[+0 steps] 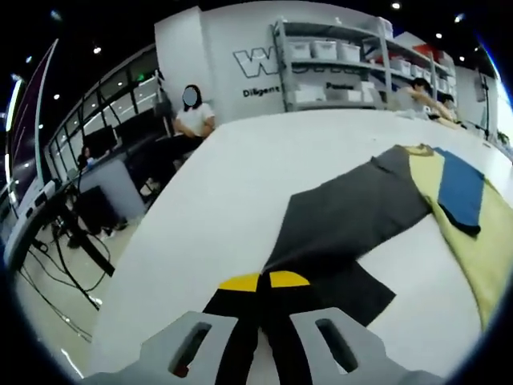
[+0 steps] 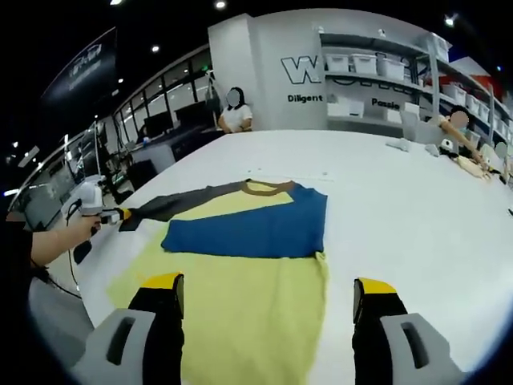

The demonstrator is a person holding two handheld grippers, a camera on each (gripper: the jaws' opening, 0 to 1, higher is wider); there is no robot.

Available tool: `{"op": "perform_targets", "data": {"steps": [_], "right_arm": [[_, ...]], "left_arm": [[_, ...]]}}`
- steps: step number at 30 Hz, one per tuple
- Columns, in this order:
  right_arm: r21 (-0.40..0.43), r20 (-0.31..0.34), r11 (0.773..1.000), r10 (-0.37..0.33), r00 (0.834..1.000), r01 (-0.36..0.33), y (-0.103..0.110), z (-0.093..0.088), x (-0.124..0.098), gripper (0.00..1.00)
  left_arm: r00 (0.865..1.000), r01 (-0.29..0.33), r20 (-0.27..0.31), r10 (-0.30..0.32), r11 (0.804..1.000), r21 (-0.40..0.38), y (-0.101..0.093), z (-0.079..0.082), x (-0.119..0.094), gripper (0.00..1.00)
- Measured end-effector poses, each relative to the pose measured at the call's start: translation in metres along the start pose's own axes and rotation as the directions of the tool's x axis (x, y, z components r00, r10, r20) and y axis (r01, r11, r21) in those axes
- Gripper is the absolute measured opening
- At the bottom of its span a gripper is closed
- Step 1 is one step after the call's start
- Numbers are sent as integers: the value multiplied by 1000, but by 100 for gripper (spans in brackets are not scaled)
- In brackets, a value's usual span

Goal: Fold the garment on the visible template until the final outline fits inside the template.

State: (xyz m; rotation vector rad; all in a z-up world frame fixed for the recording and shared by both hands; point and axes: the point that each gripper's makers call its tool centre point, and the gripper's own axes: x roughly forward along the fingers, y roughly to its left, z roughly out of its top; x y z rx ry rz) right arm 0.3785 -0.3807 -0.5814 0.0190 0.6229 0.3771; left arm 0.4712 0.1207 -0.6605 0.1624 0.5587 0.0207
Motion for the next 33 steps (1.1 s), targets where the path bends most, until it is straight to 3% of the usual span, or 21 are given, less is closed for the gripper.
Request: {"op": "perform_targets", "data": {"steps": [16, 20, 33], "right_arm": [[-42, -10, 999, 3, 1000, -4, 10, 2, -10, 93], [-4, -19, 999, 42, 999, -42, 18, -2, -12, 96], [-8, -41, 998, 56, 998, -57, 24, -6, -19, 99]], "left_arm": [[1000, -17, 25, 18, 999, -34, 4, 22, -3, 0], [999, -12, 38, 13, 999, -43, 4, 30, -2, 0], [994, 22, 111, -16, 998, -53, -14, 67, -5, 0]]}}
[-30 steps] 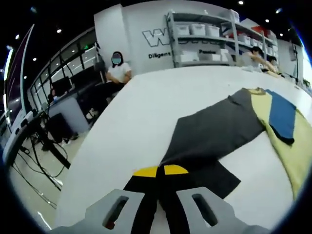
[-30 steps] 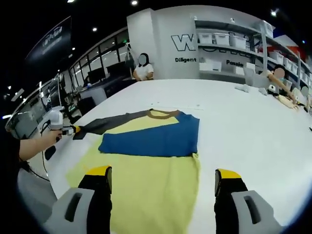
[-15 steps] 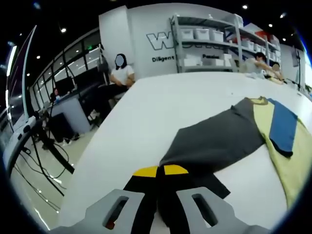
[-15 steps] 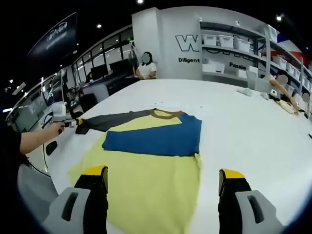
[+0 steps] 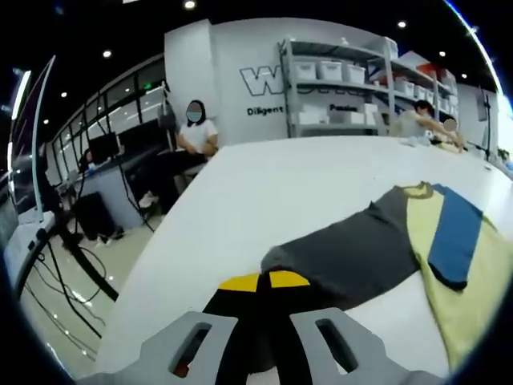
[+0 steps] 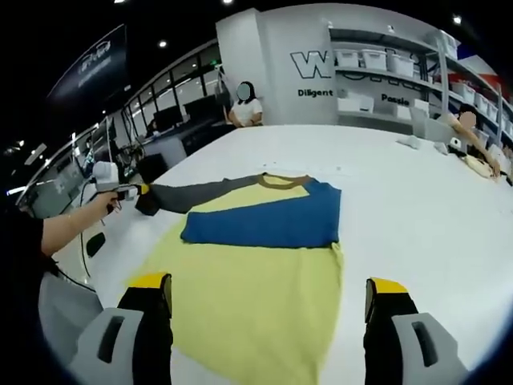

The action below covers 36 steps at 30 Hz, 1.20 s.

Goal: Fold the garment on the visible template until the final outline fits inside the template.

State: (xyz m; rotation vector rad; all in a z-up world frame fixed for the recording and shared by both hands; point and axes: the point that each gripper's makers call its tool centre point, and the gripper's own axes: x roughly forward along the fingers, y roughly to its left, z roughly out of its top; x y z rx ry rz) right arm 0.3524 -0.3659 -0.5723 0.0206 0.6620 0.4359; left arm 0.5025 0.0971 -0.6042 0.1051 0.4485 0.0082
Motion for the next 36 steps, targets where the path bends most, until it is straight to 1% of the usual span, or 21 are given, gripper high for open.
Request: {"op": "perform_targets", "data": {"steps": [7, 8, 9, 11, 15, 17, 22, 26, 30, 34, 36], "right_arm": [[1, -12, 1000, 23, 1000, -23, 7, -4, -2, 99], [-2, -15, 1000, 24, 1000, -24, 7, -5, -3, 99], [-4, -17, 1000, 25, 1000, -25, 8, -6, -3, 99], [-6, -18, 1000, 30, 999, -30, 9, -6, -4, 99], [1, -14, 1000, 28, 1000, -28, 8, -7, -5, 99], [5, -9, 1000, 23, 1000, -23, 6, -7, -6, 99], [13, -8, 1000, 15, 1000, -15, 4, -9, -9, 99], [11, -14, 1000, 7, 1000, -7, 3, -13, -11, 99], [17, -5, 1000, 9, 1000, -9, 5, -15, -13, 99], [28, -5, 1000, -9, 1000, 9, 0, -19, -12, 99], [31, -4, 999, -13, 1000, 13, 0, -20, -12, 99]], "left_arm": [[999, 25, 33, -25, 1000, -8, -15, 17, 1, 0], [999, 35, 41, -35, 999, -19, -19, 23, 1, 0], [998, 37, 43, -36, 999, -21, -20, 24, 1, 0], [998, 45, 56, -43, 999, -29, -26, 32, 1, 0], [994, 64, 83, -65, 998, 9, -41, 46, 2, 0], [993, 72, 90, -73, 997, 11, -46, 50, 2, 0], [988, 106, 112, -107, 994, 19, -65, 63, 3, 0], [981, 140, 130, -145, 989, 44, -85, 75, 3, 0], [972, 174, 150, -180, 984, 47, -102, 85, 2, 0], [970, 187, 150, -192, 981, 47, -116, 89, 3, 0], [966, 200, 156, -206, 978, 49, -125, 92, 2, 0]]}}
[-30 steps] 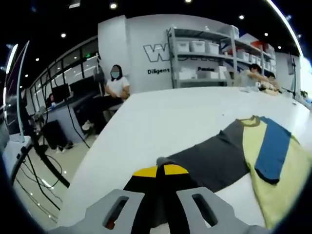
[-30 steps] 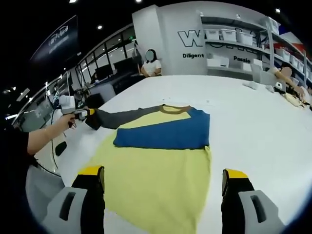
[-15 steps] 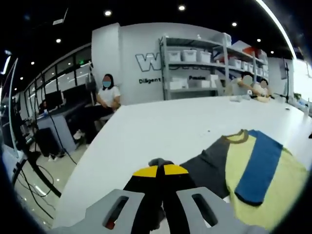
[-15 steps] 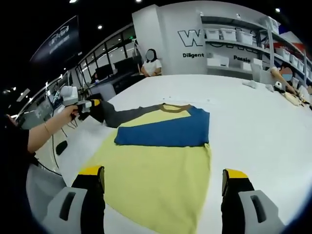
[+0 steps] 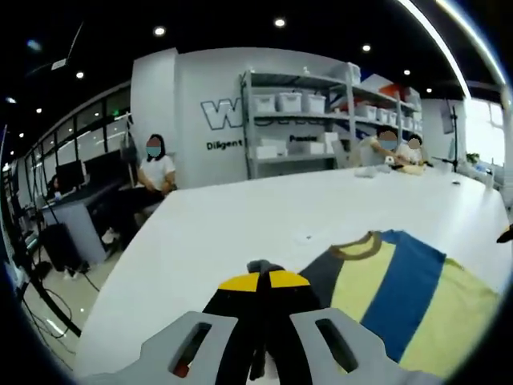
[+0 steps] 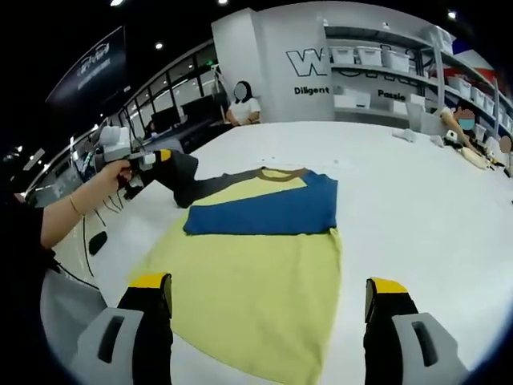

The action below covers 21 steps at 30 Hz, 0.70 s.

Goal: Fold the garment on the visible template until the final outline fits inside the template.

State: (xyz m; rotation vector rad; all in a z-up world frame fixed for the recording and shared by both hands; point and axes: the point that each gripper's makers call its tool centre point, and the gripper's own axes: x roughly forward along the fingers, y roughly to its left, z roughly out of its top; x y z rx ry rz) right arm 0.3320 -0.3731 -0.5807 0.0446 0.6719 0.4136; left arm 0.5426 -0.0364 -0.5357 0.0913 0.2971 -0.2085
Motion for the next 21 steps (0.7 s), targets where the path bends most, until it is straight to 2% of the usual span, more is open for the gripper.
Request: {"op": "perform_targets", "data": {"steps": [11, 17, 21], "right_arm": [[27, -4, 1000, -8, 1000, 8, -1, -8, 1, 99], [34, -4, 999, -7, 1000, 7, 1, -10, -1, 99], [39, -3, 999, -11, 1000, 11, -1, -10, -2, 99]], "left_arm": [[994, 103, 21, -104, 994, 46, -50, 13, 8, 0], [984, 172, 41, -176, 982, 80, -80, 20, 9, 0], [978, 200, 40, -206, 972, 120, -99, 18, 12, 0]]}}
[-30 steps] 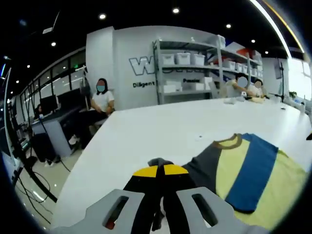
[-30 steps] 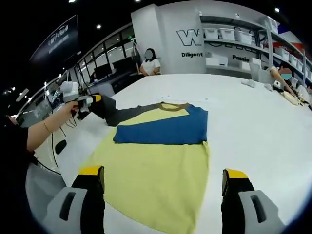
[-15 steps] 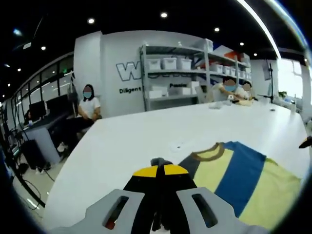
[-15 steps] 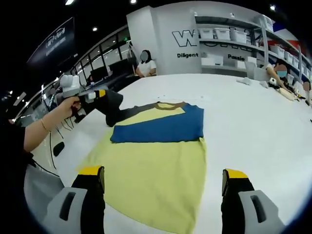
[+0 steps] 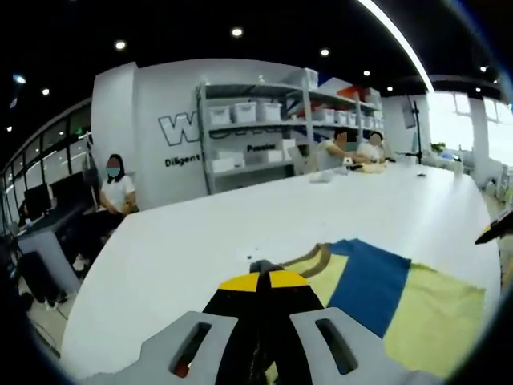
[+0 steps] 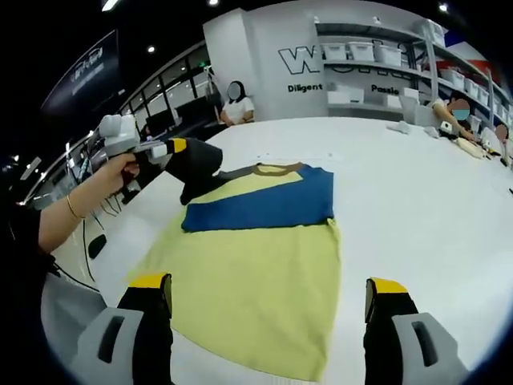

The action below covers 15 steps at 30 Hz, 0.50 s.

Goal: Fold the garment on the visible template until the final outline fits inside the template.

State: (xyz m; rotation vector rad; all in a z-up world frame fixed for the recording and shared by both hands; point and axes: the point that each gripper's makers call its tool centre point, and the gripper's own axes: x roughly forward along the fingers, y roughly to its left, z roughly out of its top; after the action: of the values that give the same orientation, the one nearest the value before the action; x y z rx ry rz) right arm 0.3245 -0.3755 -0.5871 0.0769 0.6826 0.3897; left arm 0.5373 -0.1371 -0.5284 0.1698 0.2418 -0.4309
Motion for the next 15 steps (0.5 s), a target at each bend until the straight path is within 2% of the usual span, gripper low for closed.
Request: {"op": "perform_targets", "data": {"steps": [9, 10, 15], "right_arm": [[12, -6, 1000, -5, 1000, 5, -3, -3, -1, 99], [9, -8, 1000, -7, 1000, 7, -3, -3, -2, 99], [8, -6, 1000, -13, 1000, 13, -6, -1, -2, 99]], "left_arm": [[998, 57, -4, -57, 998, 20, -32, -3, 15, 0], [997, 75, -1, -75, 996, 41, -41, -3, 17, 0], [994, 109, -14, -108, 989, 101, -62, -9, 22, 0]]}}
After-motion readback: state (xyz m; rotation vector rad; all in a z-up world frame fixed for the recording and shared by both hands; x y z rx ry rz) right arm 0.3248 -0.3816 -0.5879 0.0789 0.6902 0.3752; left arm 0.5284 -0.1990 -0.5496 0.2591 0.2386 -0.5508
